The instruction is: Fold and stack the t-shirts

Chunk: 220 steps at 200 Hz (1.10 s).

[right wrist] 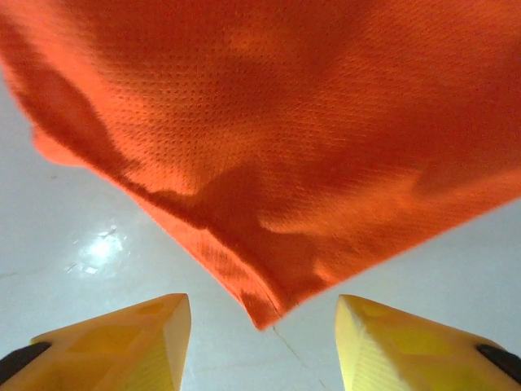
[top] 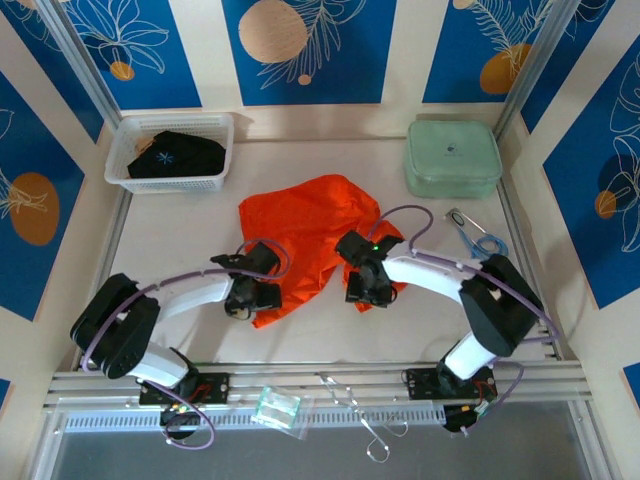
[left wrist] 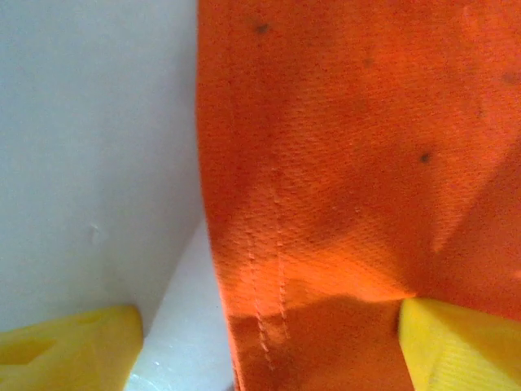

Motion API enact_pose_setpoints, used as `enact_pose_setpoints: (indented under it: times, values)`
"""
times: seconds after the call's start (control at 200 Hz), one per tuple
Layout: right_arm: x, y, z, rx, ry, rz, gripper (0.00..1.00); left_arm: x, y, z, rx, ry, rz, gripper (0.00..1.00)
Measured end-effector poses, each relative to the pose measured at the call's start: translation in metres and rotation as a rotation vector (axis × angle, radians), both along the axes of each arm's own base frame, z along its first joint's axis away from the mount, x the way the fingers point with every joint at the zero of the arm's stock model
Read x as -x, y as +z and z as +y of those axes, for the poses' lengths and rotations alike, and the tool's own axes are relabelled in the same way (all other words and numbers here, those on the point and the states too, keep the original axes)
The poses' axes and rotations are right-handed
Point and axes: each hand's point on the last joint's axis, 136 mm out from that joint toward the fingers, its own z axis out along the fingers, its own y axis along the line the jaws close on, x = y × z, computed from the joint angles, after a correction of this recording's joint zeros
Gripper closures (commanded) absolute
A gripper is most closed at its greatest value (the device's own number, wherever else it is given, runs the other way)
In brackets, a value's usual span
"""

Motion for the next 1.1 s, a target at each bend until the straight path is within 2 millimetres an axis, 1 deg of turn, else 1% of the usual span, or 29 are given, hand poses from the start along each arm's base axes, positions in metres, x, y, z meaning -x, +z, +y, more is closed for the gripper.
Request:
enact_pose_setpoints:
  times: [0.045, 0.095, 0.175, 0.205, 0.24, 0.33, 0.405, 0.47, 0.57, 0.585, 0.63, 0.675, 0.71, 0.756, 0.806, 0.836, 0.856, 0.886, 0.926, 0.961, 1.006, 1.021, 1.041, 1.101]
  values:
    - [0.002, -0.008, 0.001, 0.016, 0.003, 0.018, 0.58, 0.0, 0.0, 0.002, -0.007, 0.018, 0.001, 0.41]
    - [0.003, -0.015, 0.001, 0.033, 0.002, 0.035, 0.67, 0.0, 0.0, 0.006, -0.02, 0.029, 0.003, 0.55]
    - [0.0, -0.014, 0.004, 0.023, -0.006, 0.029, 0.89, -0.001, 0.001, 0.01, -0.029, 0.043, -0.001, 0.81]
    - [0.0, -0.015, 0.005, 0.021, -0.011, 0.029, 0.95, -0.003, 0.001, 0.009, -0.021, 0.043, -0.008, 0.9]
    - [0.0, -0.015, 0.004, 0.021, -0.017, 0.029, 0.99, -0.006, 0.002, 0.005, 0.0, 0.044, -0.017, 1.0]
    - [0.001, -0.013, -0.002, 0.01, -0.034, 0.016, 1.0, -0.015, 0.009, -0.001, 0.041, 0.04, -0.05, 1.0]
    - [0.007, -0.011, -0.016, 0.028, -0.053, 0.018, 1.0, -0.022, 0.023, 0.001, 0.062, 0.048, -0.079, 1.0]
    - [0.013, -0.006, -0.034, 0.057, -0.079, 0.022, 1.0, -0.034, 0.045, 0.006, 0.085, 0.063, -0.128, 1.0]
    - [0.015, 0.012, -0.057, 0.075, -0.107, 0.003, 1.0, -0.059, 0.093, 0.015, 0.125, 0.09, -0.236, 1.0]
    - [0.015, 0.015, -0.059, 0.075, -0.11, -0.001, 1.0, -0.065, 0.103, 0.017, 0.129, 0.098, -0.261, 1.0]
    - [0.016, 0.022, -0.068, 0.082, -0.116, -0.011, 1.0, -0.075, 0.123, 0.024, 0.134, 0.112, -0.307, 1.0]
    - [0.019, 0.027, -0.075, 0.096, -0.117, -0.009, 1.0, -0.084, 0.14, 0.033, 0.131, 0.125, -0.35, 0.96]
    - [0.023, 0.028, -0.079, 0.109, -0.113, 0.001, 1.0, -0.089, 0.148, 0.039, 0.124, 0.136, -0.369, 0.94]
    - [0.028, 0.028, -0.083, 0.126, -0.102, 0.019, 1.0, -0.094, 0.153, 0.046, 0.113, 0.143, -0.38, 0.9]
    - [0.032, 0.028, -0.086, 0.144, -0.095, 0.036, 1.0, -0.095, 0.151, 0.053, 0.098, 0.152, -0.37, 0.83]
    - [0.034, 0.028, -0.088, 0.153, -0.093, 0.044, 1.0, -0.095, 0.148, 0.057, 0.086, 0.155, -0.356, 0.75]
    - [0.035, 0.028, -0.089, 0.162, -0.092, 0.05, 1.0, -0.094, 0.145, 0.059, 0.076, 0.148, -0.347, 0.67]
    - [0.037, 0.027, -0.091, 0.174, -0.09, 0.059, 1.0, -0.094, 0.141, 0.062, 0.069, 0.152, -0.329, 0.53]
    - [0.04, 0.027, -0.094, 0.188, -0.087, 0.071, 1.0, -0.093, 0.135, 0.065, 0.056, 0.148, -0.308, 0.3]
    - [0.043, 0.027, -0.095, 0.198, -0.084, 0.08, 1.0, -0.093, 0.132, 0.066, 0.053, 0.149, -0.295, 0.18]
    - [0.045, 0.028, -0.097, 0.205, -0.085, 0.09, 1.0, -0.092, 0.129, 0.067, 0.051, 0.149, -0.283, 0.09]
    - [0.046, 0.028, -0.098, 0.207, -0.086, 0.093, 1.0, -0.091, 0.128, 0.067, 0.051, 0.149, -0.279, 0.04]
    - [0.047, 0.029, -0.098, 0.211, -0.085, 0.097, 1.0, -0.09, 0.127, 0.068, 0.051, 0.15, -0.275, 0.01]
    - [0.05, 0.03, -0.099, 0.214, -0.087, 0.101, 1.0, -0.087, 0.126, 0.068, 0.047, 0.139, -0.262, 0.0]
